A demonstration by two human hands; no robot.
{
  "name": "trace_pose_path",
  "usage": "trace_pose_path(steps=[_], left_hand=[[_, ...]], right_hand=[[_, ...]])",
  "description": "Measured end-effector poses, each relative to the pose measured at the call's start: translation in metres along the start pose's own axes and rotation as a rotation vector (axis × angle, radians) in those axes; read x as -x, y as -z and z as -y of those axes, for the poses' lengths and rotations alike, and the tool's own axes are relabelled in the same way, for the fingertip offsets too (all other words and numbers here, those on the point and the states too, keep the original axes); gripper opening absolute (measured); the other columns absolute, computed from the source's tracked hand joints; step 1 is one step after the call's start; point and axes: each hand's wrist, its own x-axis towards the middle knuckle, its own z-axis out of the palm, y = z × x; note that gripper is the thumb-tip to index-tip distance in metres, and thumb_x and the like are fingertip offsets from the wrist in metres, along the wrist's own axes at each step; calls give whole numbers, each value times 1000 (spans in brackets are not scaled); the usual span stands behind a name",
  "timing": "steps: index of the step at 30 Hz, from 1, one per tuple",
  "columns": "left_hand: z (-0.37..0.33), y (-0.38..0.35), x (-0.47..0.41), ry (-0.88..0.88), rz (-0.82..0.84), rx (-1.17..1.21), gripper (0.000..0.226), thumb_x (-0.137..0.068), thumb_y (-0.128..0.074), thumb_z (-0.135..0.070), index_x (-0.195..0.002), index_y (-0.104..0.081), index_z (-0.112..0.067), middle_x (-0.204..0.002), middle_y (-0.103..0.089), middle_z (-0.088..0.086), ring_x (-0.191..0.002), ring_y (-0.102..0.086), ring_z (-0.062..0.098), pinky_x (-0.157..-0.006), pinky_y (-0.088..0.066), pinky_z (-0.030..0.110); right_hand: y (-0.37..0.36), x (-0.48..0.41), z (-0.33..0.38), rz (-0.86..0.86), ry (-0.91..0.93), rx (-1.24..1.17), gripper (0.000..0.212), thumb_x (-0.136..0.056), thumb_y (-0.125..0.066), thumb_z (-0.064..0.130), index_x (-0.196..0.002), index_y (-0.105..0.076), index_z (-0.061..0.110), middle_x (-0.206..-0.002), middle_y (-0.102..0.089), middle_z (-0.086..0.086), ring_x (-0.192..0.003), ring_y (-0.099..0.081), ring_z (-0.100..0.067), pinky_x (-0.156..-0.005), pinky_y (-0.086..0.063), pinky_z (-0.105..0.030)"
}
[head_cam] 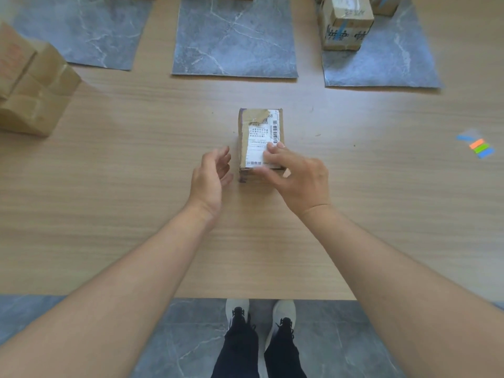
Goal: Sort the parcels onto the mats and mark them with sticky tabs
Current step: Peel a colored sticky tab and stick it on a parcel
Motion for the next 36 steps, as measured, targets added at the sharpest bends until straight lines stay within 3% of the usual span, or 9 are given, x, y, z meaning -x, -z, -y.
trace_pose_path(steps=[3,6,9,11,16,21,26,31,36], left_hand=[[-7,-9,4,5,112,14,52,-106,-27,-41,-132,-63,-12,-130,-67,1,-120,-62,14,-104,-46,31],[-12,-13,5,15,167,1,56,-107,-22,-43,-133,-61,-13,-130,-67,0,-120,-62,13,-102,-45,30],[-13,-13,2,29,191,-35,58,-106,-22,-46,-138,-59,-13,-133,-65,0,-124,-60,14,-104,-46,30],[-16,-12,2,29,199,-66,59,-106,-23,-47,-139,-57,-13,-134,-65,-1,-123,-60,13,-105,-46,30],[-44,-13,13,-35,225,-136,54,-106,-25,-47,-129,-63,-16,-122,-67,-4,-111,-64,13,-89,-50,25],[-90,-19,32,-142,236,-171,56,-104,-25,-52,-131,-64,-21,-128,-67,-5,-116,-64,18,-103,-48,35],[-154,-28,68,-264,252,-204,58,-102,-26,-56,-133,-64,-25,-131,-65,-4,-119,-61,24,-109,-44,41],[-224,-47,126,-383,265,-195,59,-105,-24,-54,-132,-62,-18,-116,-69,-1,-102,-65,21,-90,-51,34],[-281,-65,185,-441,263,-196,59,-105,-24,-55,-119,-67,-18,-100,-74,0,-95,-68,22,-87,-53,35]], right_hand=[[13,-8,23,-60,-380,-494,38,-91,-78,34,-122,-75,13,-129,-70,8,-115,-63,6,-102,-51,-23],[9,-16,26,-52,-759,-561,42,-102,-60,41,-131,-69,12,-138,-65,1,-129,-58,-9,-111,-46,-30],[-2,-12,24,84,-970,-607,35,-107,-45,40,-108,-72,17,-98,-73,6,-90,-64,-15,-84,-51,-30],[-6,-9,27,115,-965,-634,38,-107,-42,38,-96,-74,19,-89,-74,10,-84,-63,-15,-81,-51,-31],[10,-14,49,60,-924,-634,50,-99,-38,53,-103,-77,23,-99,-79,9,-101,-72,-16,-99,-55,-41],[44,-45,85,-14,-822,-671,47,-109,-34,46,-97,-74,25,-97,-76,10,-95,-70,-11,-78,-49,-24],[96,-72,134,-47,-674,-667,42,-109,-32,49,-98,-69,31,-99,-72,12,-96,-66,-10,-74,-46,-24],[163,-94,183,-60,-501,-687,49,-110,-27,49,-109,-69,25,-99,-72,7,-96,-67,-10,-78,-49,-25],[233,-108,227,-83,-410,-621,56,-109,-28,53,-82,-69,25,-84,-72,11,-85,-67,-11,-76,-50,-28]])
